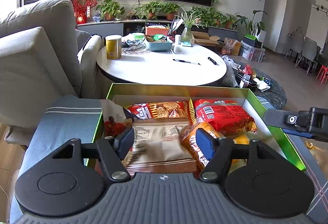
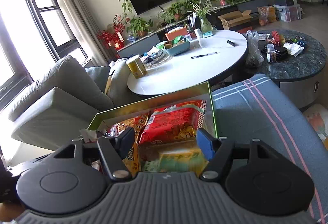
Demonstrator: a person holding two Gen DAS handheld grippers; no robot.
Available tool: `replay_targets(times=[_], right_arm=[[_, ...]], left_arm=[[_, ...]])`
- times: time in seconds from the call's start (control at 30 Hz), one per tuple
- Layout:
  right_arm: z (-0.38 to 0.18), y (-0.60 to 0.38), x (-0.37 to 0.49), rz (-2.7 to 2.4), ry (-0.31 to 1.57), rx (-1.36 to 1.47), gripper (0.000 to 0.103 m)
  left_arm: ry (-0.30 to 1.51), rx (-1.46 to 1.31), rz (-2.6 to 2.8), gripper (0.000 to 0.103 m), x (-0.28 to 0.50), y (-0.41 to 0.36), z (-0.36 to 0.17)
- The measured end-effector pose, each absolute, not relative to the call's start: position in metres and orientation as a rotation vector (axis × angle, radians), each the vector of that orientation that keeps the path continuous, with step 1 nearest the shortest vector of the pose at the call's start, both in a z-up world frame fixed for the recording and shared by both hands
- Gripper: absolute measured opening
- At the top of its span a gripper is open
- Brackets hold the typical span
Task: Organize snacks
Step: 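Carry both packets into the green box and open both grippers, then grasp the clear bread packet with the left gripper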
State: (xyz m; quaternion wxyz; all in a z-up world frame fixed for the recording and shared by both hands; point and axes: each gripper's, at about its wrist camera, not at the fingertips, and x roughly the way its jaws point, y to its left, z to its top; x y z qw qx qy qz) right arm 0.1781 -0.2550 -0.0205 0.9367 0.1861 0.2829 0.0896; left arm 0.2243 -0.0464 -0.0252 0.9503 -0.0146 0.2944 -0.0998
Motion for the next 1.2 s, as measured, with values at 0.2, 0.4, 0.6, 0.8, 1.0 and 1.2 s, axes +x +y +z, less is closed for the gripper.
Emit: replay_targets(times=[0.2,0.4,0.6,0.8,1.0,1.2], right_arm=[[-0.016,-0.253,0.171,0.189,0.570,0.367,0.097],[-0.012,-0.253,0.161,0.192,0.575,0.355,0.097],[-0.008,-0.256,0.148,0.193,0.575,0.347,0.097],[-0.005,-0.257,0.134,0.193,0.564,0.350,0.097],[-0.003,-0.260,0.117,0.199,0.565,0.355,0.097],[-0.005,-0.265,0.101,0.191,0.570,0.374,0.097]], left_arm=[[0.573,-0.024,-0.201,0.068,0.209,-0.044,-0.016],[0.552,-0.001,-0.219,0.071,0.188,-0.046,-0.011],[0.557,0.008,-0.229,0.072,0.169,-0.046,-0.011],[0.571,-0.003,-0.225,0.072,0.149,-0.040,-0.013],[0.583,-0.019,-0.241,0.072,0.126,-0.037,-0.016],[0.597,-0.015,-0.281,0.072,0.100,-0.042,-0.019]])
